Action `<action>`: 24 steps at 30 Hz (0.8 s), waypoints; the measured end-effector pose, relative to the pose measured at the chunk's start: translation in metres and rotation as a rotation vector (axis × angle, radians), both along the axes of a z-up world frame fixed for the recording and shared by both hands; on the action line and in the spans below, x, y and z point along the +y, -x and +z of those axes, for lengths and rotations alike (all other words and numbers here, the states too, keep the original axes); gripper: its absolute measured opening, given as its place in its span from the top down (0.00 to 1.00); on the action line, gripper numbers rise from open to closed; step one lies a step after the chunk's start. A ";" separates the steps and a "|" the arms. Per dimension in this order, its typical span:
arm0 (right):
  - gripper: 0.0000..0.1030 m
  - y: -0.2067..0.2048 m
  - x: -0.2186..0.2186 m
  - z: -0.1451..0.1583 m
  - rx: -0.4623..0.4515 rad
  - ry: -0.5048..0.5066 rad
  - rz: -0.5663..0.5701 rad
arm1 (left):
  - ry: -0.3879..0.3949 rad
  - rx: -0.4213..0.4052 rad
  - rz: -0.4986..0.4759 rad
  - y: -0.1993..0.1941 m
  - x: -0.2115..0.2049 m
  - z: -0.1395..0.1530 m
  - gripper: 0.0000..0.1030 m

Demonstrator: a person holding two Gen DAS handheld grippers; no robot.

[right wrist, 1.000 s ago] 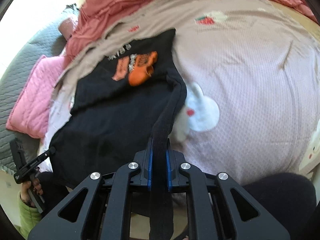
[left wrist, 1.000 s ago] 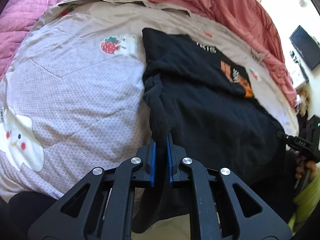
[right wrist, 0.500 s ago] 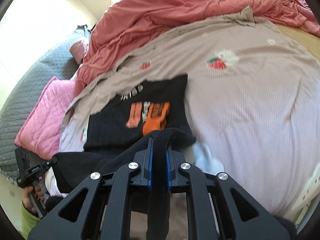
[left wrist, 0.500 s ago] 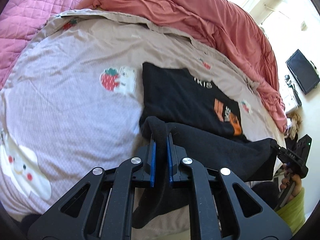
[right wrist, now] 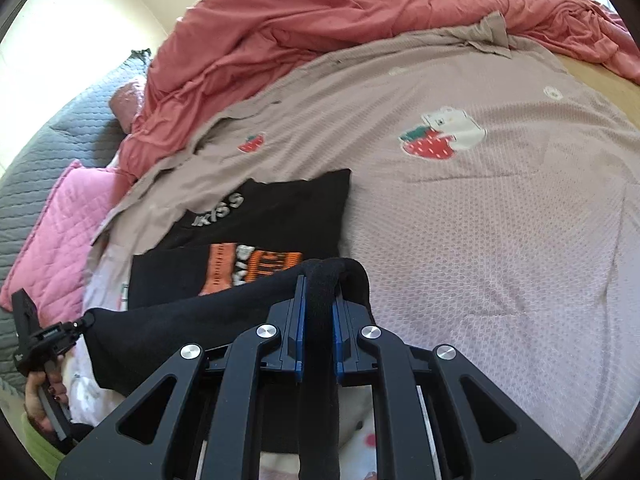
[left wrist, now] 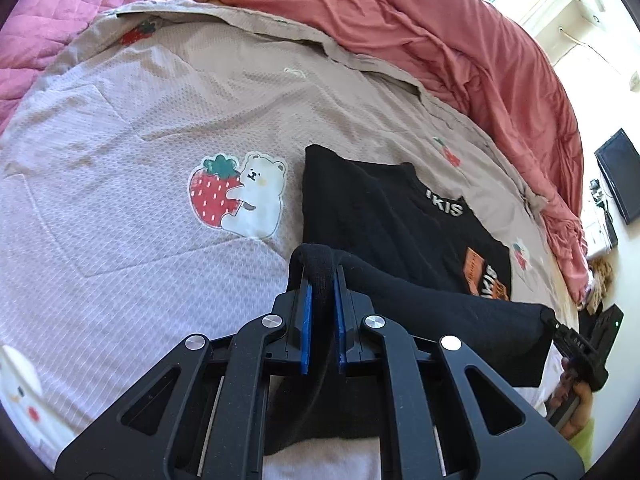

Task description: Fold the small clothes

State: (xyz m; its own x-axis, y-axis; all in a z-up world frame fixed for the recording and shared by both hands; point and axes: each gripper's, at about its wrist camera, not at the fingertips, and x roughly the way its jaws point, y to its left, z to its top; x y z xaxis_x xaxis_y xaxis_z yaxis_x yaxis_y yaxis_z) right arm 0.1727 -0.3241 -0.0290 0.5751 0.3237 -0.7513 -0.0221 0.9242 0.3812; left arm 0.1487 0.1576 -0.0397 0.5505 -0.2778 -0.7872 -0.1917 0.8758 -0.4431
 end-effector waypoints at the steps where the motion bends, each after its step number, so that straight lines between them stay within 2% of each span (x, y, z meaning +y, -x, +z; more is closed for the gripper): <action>1: 0.91 -0.001 0.000 -0.005 0.004 0.003 -0.001 | 0.001 0.000 0.004 -0.003 0.000 -0.006 0.95; 4: 0.89 -0.004 -0.002 -0.017 0.011 0.000 -0.002 | 0.007 -0.010 -0.008 -0.004 -0.001 -0.019 0.95; 7: 0.83 -0.003 -0.003 -0.022 0.009 0.011 0.000 | 0.023 -0.016 -0.020 -0.004 0.004 -0.027 0.92; 9: 0.75 -0.001 -0.005 -0.021 0.004 0.014 -0.008 | 0.026 -0.024 -0.025 -0.003 0.007 -0.026 0.85; 10: 0.64 0.001 -0.007 -0.020 0.002 0.016 -0.017 | 0.027 -0.028 -0.024 -0.002 0.008 -0.024 0.84; 11: 0.58 0.003 -0.009 -0.018 -0.004 0.018 -0.025 | 0.032 -0.034 -0.025 0.000 0.011 -0.023 0.81; 14: 0.55 0.013 -0.014 -0.012 -0.018 0.025 -0.045 | 0.036 -0.055 -0.027 0.005 0.015 -0.014 0.73; 17: 0.49 0.023 -0.015 -0.007 -0.021 0.030 -0.044 | 0.023 -0.074 -0.042 0.012 0.016 -0.003 0.57; 21: 0.46 0.039 -0.006 -0.003 -0.005 0.031 0.002 | 0.023 -0.047 -0.068 0.026 0.011 0.002 0.42; 24: 0.42 0.049 0.002 -0.007 0.037 0.004 0.034 | 0.056 -0.010 -0.104 0.039 0.001 -0.006 0.39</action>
